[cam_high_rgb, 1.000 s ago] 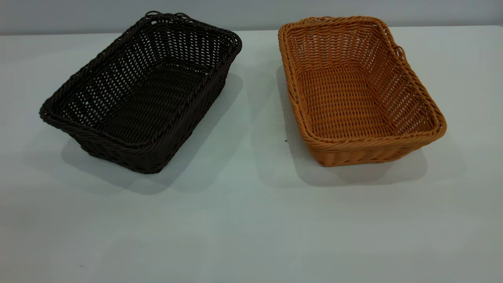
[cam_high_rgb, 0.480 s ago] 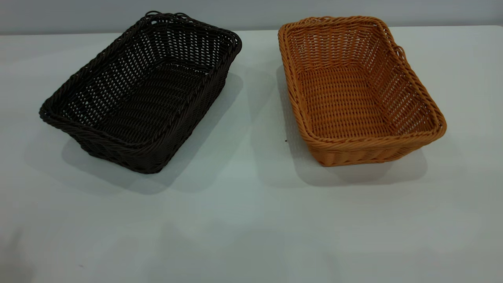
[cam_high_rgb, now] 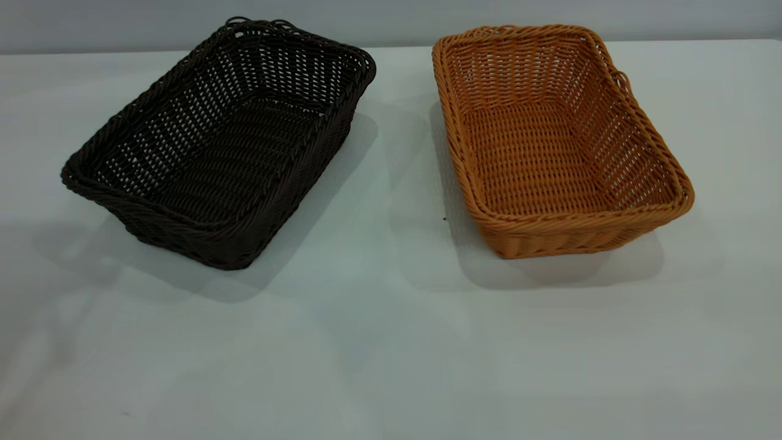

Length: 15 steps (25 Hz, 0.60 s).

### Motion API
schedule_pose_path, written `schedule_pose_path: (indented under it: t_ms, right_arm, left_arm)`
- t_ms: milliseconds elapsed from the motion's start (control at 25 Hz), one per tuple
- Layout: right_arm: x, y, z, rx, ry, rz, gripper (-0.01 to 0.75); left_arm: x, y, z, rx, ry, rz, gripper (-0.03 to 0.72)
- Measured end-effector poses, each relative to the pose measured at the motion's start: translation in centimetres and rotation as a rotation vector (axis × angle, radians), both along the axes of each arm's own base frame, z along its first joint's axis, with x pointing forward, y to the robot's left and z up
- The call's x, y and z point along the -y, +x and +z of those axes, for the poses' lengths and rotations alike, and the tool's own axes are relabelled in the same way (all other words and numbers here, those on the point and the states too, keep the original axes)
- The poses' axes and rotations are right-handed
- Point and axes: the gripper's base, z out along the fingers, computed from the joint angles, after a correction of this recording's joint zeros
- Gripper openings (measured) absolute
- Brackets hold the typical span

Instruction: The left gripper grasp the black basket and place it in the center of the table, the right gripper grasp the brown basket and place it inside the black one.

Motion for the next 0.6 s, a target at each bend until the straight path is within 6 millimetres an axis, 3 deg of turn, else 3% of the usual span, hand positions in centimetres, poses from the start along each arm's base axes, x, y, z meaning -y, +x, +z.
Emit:
schedule_pose_path:
  t_ms: [360,600]
  right_arm:
    - [0.1,0.5,0.7,-0.027,0.025,-0.031,0.539]
    - [0.3,2.8,2.0,-0.091,0.065,-0.086,0.539]
  left_arm:
    - [1.2,8.5,-6.3,-0.056,0.064,-0.112,0.493]
    - [2.3,13.1,-10.7,-0.093,0.088,-0.171,0.493]
